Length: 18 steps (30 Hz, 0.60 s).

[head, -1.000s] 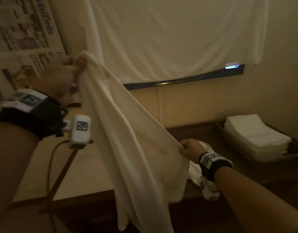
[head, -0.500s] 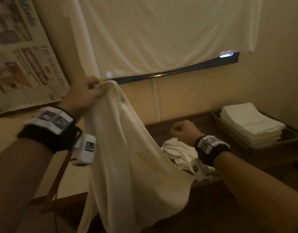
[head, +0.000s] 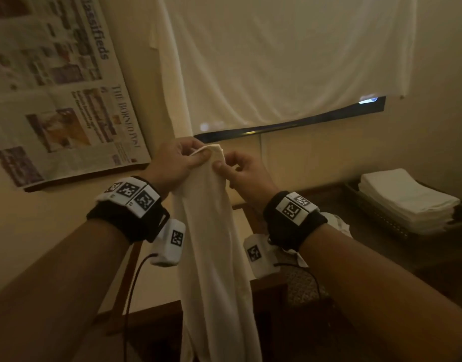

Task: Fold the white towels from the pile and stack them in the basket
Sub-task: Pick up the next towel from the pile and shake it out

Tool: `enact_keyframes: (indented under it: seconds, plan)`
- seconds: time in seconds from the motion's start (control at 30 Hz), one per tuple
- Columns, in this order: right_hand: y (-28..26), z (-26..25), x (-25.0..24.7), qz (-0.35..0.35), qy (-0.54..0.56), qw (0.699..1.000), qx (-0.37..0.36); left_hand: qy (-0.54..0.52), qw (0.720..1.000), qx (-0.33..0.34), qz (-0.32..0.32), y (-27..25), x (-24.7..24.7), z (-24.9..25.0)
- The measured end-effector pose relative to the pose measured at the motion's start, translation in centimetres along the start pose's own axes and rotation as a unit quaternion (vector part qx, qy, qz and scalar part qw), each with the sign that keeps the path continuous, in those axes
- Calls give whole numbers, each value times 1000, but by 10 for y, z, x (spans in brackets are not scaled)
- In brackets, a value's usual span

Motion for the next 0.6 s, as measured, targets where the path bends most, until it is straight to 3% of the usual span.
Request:
enact_keyframes:
  seconds: [0.23,0.33,0.5,0.6]
  plan:
    - [-13,-17,45,2,32,999,17,-46,999,12,-13,-12,-32,-18]
    - [-22,-12,57,-16,23,997,67,-64,998,-8,6,-12,-39,-26]
    - [-51,38,59,-118,-46,982,138,-136,985,-75,69,-11,-61,-48]
    - [-87,87,35,-135,-115,963,203,-153,979,-99,97,-7,-85,-65]
Point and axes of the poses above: each hand's wrist, its own y-axis towards the middle knuckle, its own x-axis out of the palm, z = x × y, the point moved 8 cm from there along y, towards the middle knuckle, and after that the axes turned 3 degrees about z, right-handed, at the moved point
